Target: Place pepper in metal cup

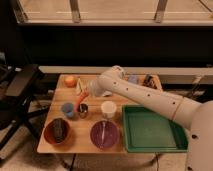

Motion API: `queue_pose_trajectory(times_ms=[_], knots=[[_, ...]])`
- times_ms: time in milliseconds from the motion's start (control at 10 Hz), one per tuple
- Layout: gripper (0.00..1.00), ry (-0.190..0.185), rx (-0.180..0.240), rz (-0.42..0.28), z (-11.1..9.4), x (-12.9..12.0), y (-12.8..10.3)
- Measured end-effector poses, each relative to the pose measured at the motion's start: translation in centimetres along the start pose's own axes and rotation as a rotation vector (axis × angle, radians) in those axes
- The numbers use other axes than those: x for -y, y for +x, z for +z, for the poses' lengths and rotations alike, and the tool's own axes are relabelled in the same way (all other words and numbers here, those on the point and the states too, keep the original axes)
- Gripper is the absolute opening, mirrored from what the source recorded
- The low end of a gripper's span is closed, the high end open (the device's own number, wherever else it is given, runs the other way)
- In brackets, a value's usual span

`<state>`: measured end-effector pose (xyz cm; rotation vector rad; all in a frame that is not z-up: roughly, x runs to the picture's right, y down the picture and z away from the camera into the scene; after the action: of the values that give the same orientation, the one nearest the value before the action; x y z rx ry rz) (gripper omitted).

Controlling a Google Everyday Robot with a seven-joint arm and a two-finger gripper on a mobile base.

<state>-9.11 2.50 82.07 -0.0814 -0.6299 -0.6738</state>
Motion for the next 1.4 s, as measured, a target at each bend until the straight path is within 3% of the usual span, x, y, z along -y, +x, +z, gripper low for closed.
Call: queue_pose_trajectory(times_ms=[300, 400, 1000, 1100, 1400], knots=[[0.01, -0.032, 0.023, 0.024, 0.9, -1.1, -1.0], [0.06, -0.046, 0.029, 0.035, 1.3, -1.5, -1.2], [0.64, -0.088, 0.049, 0.086, 3.2, -3.0, -1.6], [0.69, -0.090, 0.047, 0.089, 3.4, -3.0, -1.5], [0.70, -0.099, 0.040, 0.091, 3.7, -3.0, -1.3]])
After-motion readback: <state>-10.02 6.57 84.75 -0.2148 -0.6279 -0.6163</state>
